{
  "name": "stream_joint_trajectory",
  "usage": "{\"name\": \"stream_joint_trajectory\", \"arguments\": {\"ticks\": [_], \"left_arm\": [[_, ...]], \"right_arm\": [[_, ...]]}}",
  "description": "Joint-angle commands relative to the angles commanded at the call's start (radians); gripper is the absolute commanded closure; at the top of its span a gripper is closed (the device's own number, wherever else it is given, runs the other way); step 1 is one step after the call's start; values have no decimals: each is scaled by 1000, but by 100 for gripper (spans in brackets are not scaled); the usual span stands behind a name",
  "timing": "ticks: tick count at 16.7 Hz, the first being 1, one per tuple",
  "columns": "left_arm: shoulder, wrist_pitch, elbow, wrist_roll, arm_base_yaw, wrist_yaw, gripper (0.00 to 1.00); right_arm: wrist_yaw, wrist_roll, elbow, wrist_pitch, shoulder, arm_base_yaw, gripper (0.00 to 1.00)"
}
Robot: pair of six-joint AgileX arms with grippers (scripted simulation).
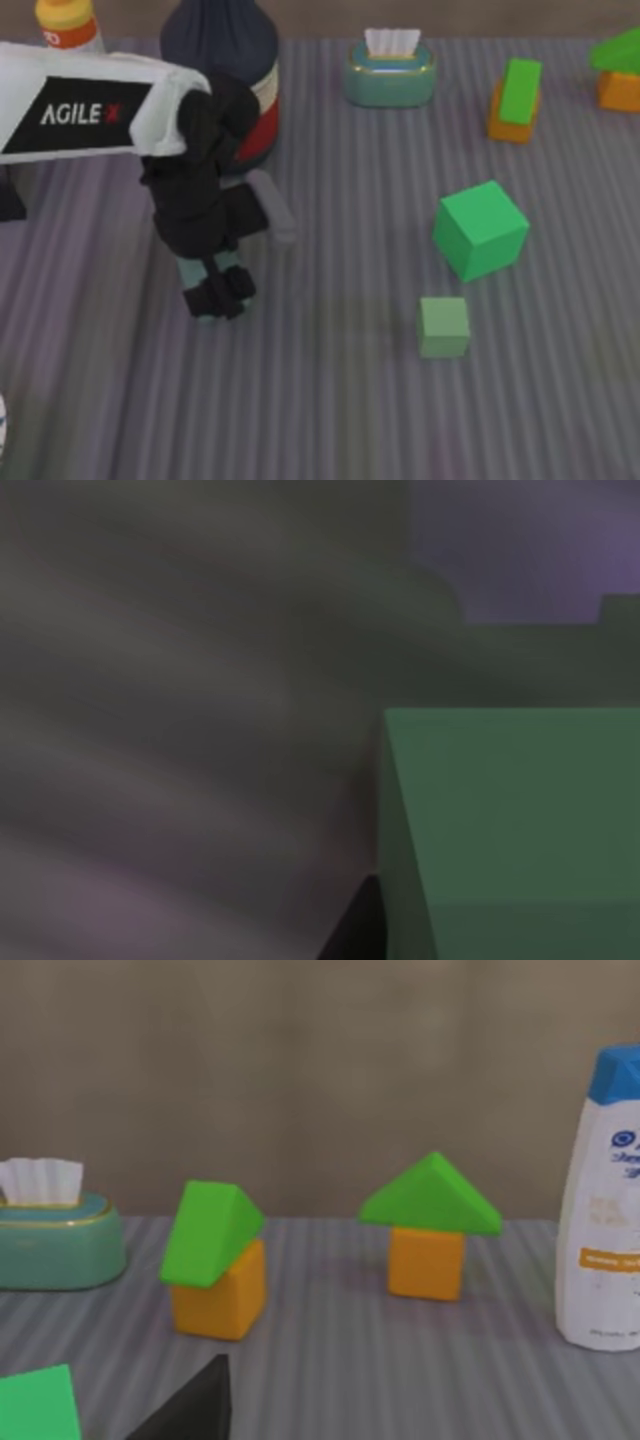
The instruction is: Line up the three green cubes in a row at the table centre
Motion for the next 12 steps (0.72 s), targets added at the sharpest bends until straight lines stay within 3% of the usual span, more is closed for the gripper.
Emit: {"name": "stream_joint_trajectory", "arguments": {"ticks": [8,12], "left_arm": [[-23,-19,7,-6,-1,10,100],[-61,-136,81,-8,9,9,100]], "right_arm": [[0,0,0,0,0,0,0],[0,0,0,0,0,0,0]]}}
